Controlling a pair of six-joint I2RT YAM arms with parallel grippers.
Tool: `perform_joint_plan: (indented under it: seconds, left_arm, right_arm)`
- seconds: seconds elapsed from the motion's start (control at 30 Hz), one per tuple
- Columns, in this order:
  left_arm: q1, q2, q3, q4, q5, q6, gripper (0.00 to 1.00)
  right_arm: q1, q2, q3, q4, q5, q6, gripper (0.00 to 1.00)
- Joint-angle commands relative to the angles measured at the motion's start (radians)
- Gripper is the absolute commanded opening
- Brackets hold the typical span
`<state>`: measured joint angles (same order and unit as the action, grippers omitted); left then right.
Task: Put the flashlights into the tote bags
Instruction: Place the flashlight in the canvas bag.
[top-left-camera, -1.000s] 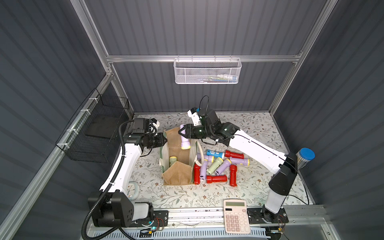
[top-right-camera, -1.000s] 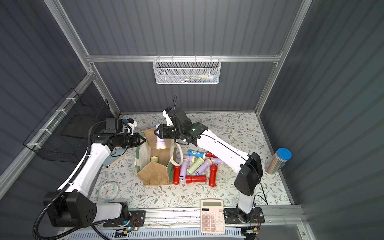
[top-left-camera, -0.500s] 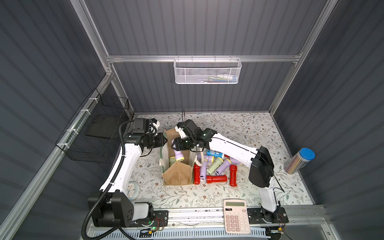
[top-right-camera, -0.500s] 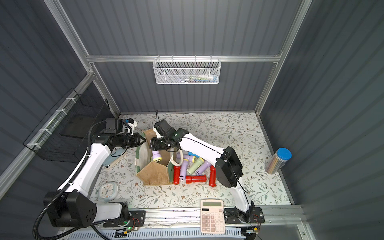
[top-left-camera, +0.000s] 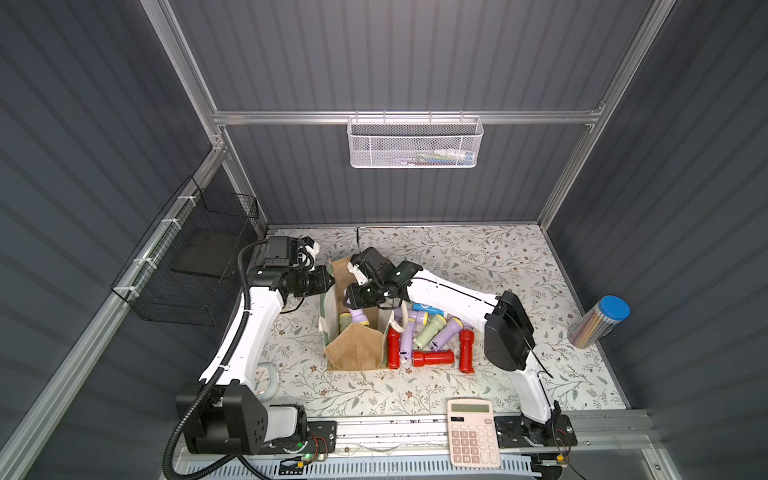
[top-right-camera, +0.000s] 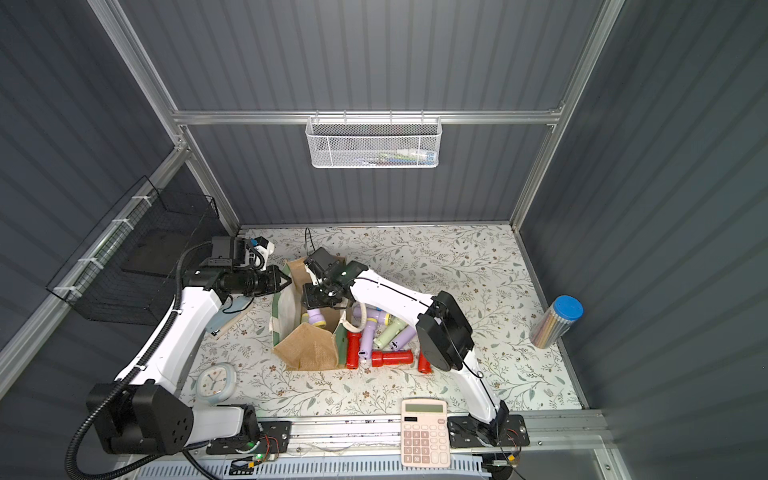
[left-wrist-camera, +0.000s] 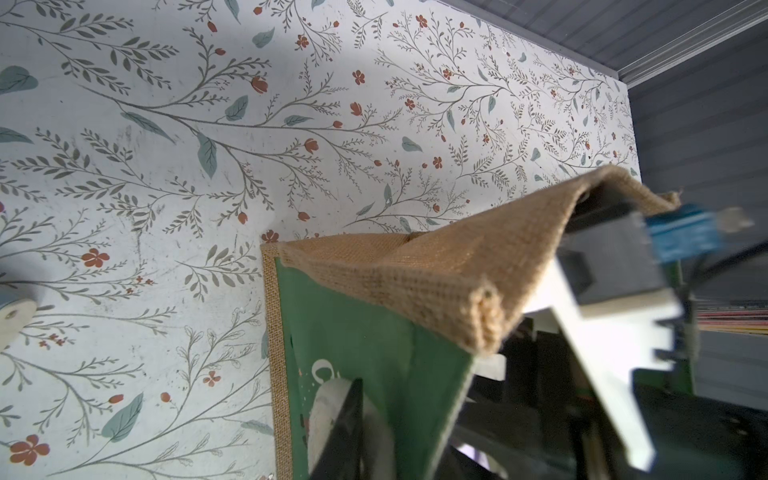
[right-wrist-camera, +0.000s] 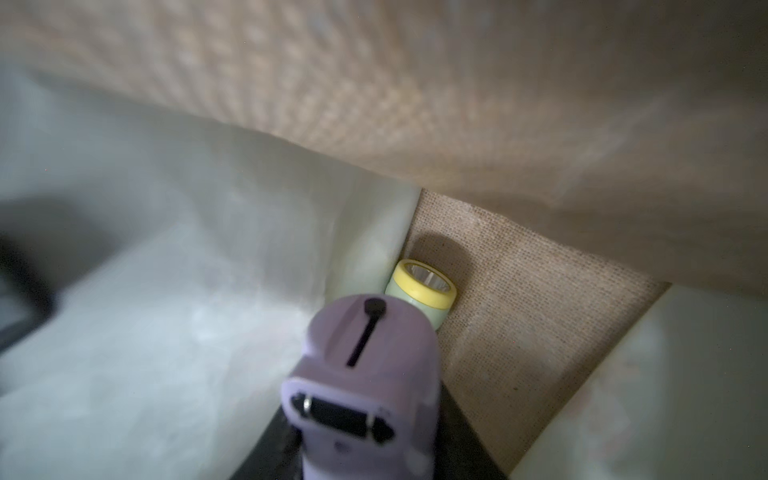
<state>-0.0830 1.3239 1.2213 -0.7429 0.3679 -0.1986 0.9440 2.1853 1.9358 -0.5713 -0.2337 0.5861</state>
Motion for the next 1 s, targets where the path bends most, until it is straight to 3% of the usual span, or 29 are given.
perform_joint_plan:
  seconds: [0.0, 0.43, 0.67, 0.97]
  left_arm:
    - [0.006, -0.002, 0.002, -0.018, 0.028, 0.002, 0.19]
    - [0.006, 0.011, 0.006, -0.029, 0.015, 0.003, 0.19]
    - [0.006, 0.003, 0.004, -0.026, 0.005, 0.002, 0.19]
    - [0.006, 0.000, 0.003, -0.027, 0.002, 0.010, 0.19]
  right_arm:
    - [0.009, 0.040, 0.023, -0.054, 0.026, -0.042, 0.20]
    - [0.009, 0.233, 0.192, -0.194, -0.003, -0.064, 0.25]
    - [0.007, 0.316, 0.306, -0.293, -0.012, -0.083, 0.37]
    - [0.001, 0.331, 0.306, -0.299, -0.022, -0.078, 0.43]
